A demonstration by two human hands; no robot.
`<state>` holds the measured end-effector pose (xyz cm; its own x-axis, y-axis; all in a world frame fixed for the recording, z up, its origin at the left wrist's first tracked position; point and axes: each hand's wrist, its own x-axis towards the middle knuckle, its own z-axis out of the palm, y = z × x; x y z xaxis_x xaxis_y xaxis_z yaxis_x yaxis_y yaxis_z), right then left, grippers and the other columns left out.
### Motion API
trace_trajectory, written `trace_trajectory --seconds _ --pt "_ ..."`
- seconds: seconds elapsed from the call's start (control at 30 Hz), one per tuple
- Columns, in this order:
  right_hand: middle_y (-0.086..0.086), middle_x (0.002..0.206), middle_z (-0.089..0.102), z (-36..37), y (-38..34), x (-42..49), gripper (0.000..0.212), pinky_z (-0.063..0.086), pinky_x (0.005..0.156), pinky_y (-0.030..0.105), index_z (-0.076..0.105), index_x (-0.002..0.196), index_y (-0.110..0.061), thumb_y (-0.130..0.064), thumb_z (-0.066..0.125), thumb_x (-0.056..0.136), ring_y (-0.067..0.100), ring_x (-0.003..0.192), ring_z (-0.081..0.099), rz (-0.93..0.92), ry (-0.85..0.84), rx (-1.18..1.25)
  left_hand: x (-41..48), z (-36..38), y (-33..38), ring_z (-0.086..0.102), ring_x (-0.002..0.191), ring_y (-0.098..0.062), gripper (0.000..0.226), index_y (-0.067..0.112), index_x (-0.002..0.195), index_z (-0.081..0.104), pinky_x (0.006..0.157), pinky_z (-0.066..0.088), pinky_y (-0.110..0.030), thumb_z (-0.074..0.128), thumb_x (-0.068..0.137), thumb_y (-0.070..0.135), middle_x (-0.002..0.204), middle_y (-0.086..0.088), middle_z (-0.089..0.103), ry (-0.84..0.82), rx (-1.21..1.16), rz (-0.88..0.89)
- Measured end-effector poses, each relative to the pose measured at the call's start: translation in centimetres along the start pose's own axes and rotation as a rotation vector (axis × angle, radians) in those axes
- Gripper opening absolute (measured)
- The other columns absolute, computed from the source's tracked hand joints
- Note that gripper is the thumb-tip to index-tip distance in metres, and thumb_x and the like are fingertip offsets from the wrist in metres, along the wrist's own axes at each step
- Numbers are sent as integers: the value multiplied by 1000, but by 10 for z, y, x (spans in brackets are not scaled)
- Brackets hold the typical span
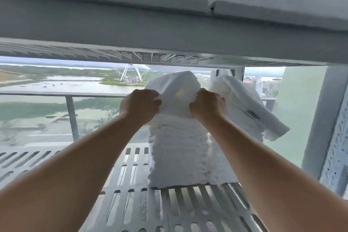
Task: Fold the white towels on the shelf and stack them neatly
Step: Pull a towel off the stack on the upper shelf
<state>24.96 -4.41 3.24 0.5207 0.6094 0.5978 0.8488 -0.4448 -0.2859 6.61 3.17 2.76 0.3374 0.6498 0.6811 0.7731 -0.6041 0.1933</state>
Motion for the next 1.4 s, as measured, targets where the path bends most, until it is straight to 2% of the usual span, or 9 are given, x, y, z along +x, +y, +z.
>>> trace_trajectory --seconds 0.1,0.2,0.37,0.47,0.57,0.73,0.87,1.23,1.4 --pt "7 104 71 2 1 4 33 40 88 36 63 112 -18 -16 58 80 28 107 63 -57 31 60 -4 2 1 64 99 -32 23 30 108 68 70 44 -31 52 97 42 104 0 71 42 21 -58" --pt "7 109 71 4 3 5 38 40 91 36 65 119 -21 -13 54 83 28 109 62 -119 66 87 -8 2 3 64 95 -31 22 29 104 68 66 38 -29 50 98 41 98 2 70 80 57 -94" --pt "6 114 68 4 5 8 40 45 83 34 63 123 -21 -11 55 86 29 107 64 -144 83 226 -10 -6 8 64 90 -33 21 23 88 63 65 43 -32 52 98 37 88 -2 69 128 85 -113" --pt "3 114 66 2 5 1 39 39 71 31 61 125 -26 -11 53 90 28 104 64 -186 173 332 -15 -16 12 65 91 -32 17 30 99 70 66 43 -31 54 97 35 93 1 72 204 47 -130" --pt "2 113 67 -3 -1 -12 36 35 68 29 63 122 -26 -12 55 90 28 100 64 -226 266 393 -22 -27 12 65 90 -31 20 36 106 72 65 39 -30 54 96 35 94 3 73 253 43 -135" --pt "0 112 67 -15 -17 -34 33 39 67 31 65 119 -24 -12 57 90 27 101 62 -279 329 400 -34 -45 5 67 90 -29 24 43 108 71 65 35 -28 51 97 36 98 7 74 301 58 -108" --pt "0 111 67 -29 -36 -54 34 42 70 33 65 119 -26 -12 56 90 28 102 62 -261 367 394 -46 -61 -9 68 98 -27 26 45 111 71 66 36 -27 50 97 36 109 10 74 307 27 -55" --pt "-2 111 67 -50 -68 -133 32 42 71 31 65 118 -27 -14 55 91 25 103 62 -245 386 303 -110 -93 -52 55 70 -21 20 38 95 68 52 25 -23 49 94 32 79 9 63 290 -110 37" --pt "-3 108 61 -51 -80 -172 32 47 66 34 63 115 -31 -12 52 92 24 104 59 -231 353 249 -144 -100 -79 61 71 -23 18 34 94 68 57 33 -25 51 98 32 82 9 66 286 -78 64"
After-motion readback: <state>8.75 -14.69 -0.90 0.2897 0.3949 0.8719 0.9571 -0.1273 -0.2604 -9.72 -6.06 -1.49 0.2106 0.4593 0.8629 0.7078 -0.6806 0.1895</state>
